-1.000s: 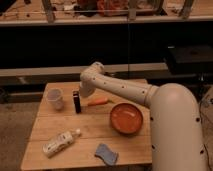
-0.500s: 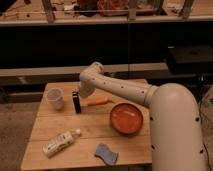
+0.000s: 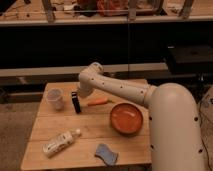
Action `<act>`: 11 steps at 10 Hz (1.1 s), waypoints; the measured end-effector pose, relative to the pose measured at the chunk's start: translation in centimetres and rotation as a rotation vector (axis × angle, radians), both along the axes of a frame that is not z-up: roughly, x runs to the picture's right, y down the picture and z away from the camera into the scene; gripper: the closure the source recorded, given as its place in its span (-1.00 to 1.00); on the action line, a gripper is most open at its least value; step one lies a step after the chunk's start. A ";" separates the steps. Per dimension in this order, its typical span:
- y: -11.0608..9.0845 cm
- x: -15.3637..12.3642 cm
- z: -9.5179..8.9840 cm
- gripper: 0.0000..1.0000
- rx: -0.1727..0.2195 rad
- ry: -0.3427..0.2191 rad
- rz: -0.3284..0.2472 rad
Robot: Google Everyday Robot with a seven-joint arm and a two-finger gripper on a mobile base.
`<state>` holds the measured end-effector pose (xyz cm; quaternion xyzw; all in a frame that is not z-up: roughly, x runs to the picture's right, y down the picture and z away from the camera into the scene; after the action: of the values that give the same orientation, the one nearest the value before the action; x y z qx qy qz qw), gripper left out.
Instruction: Knock the eraser over
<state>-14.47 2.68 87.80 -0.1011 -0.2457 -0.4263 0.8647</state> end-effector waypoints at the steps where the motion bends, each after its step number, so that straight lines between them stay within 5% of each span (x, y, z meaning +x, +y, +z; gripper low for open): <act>1: 0.0 -0.1 0.0 0.82 -0.001 -0.002 -0.001; 11: 0.3 -1.0 -0.2 0.82 0.000 -0.021 -0.020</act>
<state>-15.48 2.98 87.60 -0.0990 -0.2539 -0.4361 0.8577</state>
